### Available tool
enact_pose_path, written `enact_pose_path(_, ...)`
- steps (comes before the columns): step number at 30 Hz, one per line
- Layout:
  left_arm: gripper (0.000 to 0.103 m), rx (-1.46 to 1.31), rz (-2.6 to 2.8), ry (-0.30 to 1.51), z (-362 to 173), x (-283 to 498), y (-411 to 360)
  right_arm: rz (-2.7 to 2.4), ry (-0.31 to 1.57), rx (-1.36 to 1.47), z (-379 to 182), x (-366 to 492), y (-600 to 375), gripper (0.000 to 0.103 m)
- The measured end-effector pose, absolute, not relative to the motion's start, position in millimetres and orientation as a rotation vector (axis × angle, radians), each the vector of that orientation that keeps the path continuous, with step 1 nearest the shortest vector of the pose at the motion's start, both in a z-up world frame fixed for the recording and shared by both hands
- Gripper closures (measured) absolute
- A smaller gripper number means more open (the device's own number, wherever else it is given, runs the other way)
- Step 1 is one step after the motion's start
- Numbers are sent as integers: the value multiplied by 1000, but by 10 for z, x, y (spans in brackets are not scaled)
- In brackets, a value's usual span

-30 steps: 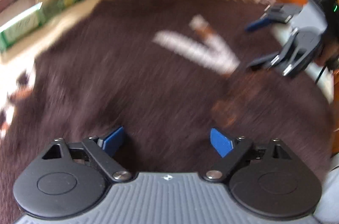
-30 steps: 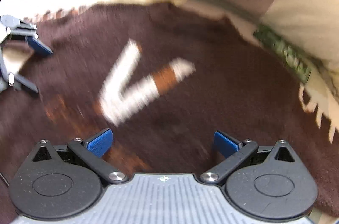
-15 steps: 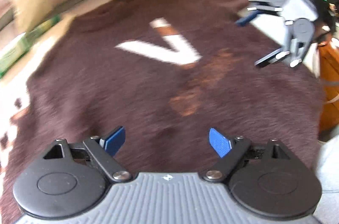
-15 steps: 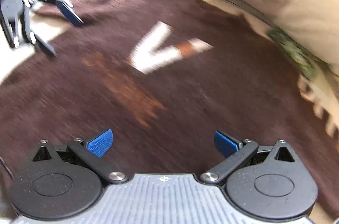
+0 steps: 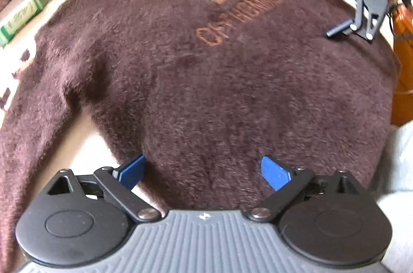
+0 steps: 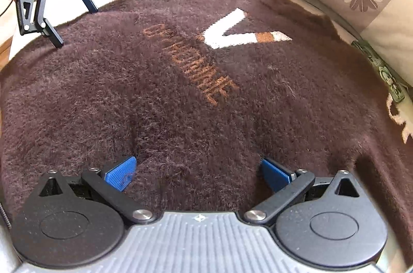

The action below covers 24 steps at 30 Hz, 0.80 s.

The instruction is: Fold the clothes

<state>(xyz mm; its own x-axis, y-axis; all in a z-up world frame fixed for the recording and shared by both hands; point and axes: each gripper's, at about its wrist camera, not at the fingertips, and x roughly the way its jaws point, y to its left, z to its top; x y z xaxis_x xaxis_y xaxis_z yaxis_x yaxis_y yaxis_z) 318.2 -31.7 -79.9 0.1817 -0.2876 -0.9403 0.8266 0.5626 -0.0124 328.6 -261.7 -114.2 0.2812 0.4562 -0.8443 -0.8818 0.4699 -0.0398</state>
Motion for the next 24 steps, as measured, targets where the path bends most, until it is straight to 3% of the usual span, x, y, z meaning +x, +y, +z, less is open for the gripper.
enact_pose_path(14, 7, 728, -892, 1127, -871, 2592, -182, 951, 959, -702, -1001, 3021, -2978, 0)
enact_pose_path(19, 8, 808, -1040, 988, -789, 2447, -451, 1018, 928, -718, -930, 2823, -3027, 0)
enact_pose_path(24, 5, 829, -1090, 992, -959, 2381, -527, 1079, 924, -750, -1006, 2648, -3154, 0)
